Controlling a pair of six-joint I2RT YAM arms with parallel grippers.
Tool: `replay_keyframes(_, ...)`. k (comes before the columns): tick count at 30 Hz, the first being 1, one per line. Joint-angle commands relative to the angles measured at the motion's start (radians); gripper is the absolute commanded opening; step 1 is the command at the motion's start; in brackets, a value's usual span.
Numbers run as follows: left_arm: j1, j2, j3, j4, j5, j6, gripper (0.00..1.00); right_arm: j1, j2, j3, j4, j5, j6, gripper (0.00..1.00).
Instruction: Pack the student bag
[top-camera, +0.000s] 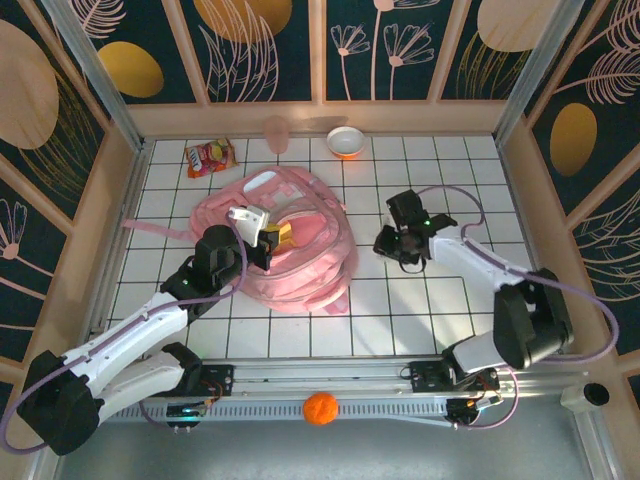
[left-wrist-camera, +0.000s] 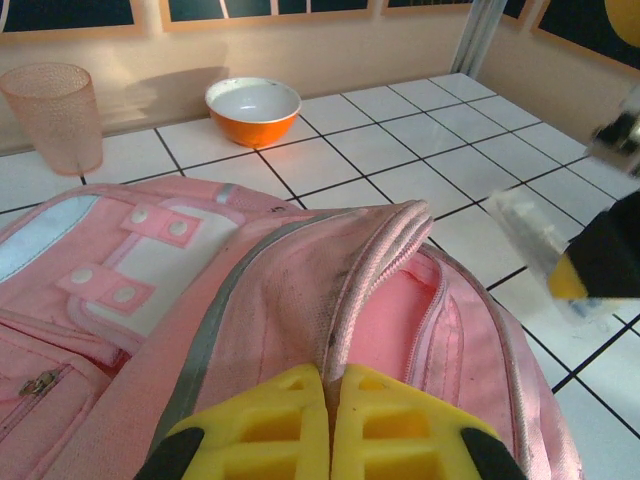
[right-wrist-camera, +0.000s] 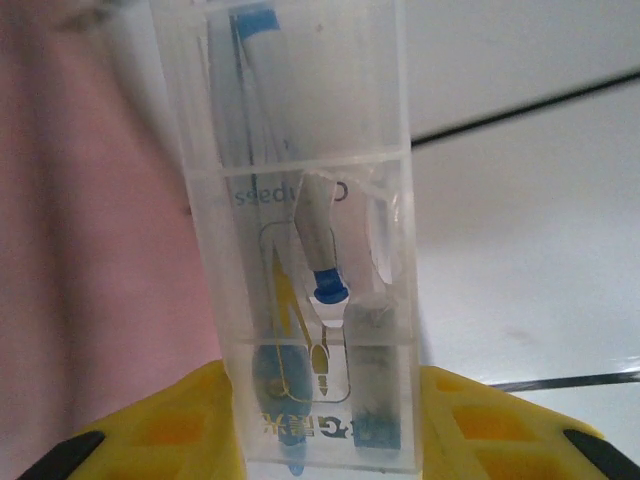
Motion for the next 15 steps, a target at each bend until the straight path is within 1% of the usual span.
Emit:
replay_keyframes(1, -0.002, -0.007, 0.028, 0.121, -0.004, -0.018, 0.0, 0.093, -0.086, 0.052, 0.013, -0.112, 0.07, 0.28)
replay_keyframes(3, -0.003, -0.007, 0.028, 0.126, -0.006, -0.019, 0.0, 0.16, -0.108, 0.052, 0.043, -0.198, 0.098, 0.28)
replay_keyframes(6, -0.002, -0.002, 0.035, 0.125, -0.005, -0.018, 0.0, 0.256, -0.11, 0.076, 0.038, -0.257, 0.131, 0.28)
replay_keyframes(8, -0.002, 0.001, 0.039, 0.124, -0.007, -0.02, 0.0, 0.298, -0.094, 0.089, 0.024, -0.301, 0.157, 0.28)
replay_keyframes(11, -0.003, 0.005, 0.042, 0.126, -0.001, -0.022, 0.0, 0.331, -0.051, 0.109, 0.008, -0.346, 0.183, 0.28)
replay_keyframes(15, -0.002, 0.004, 0.04, 0.139, 0.032, -0.022, 0.0, 0.333, 0.01, 0.132, 0.09, -0.378, 0.199, 0.28)
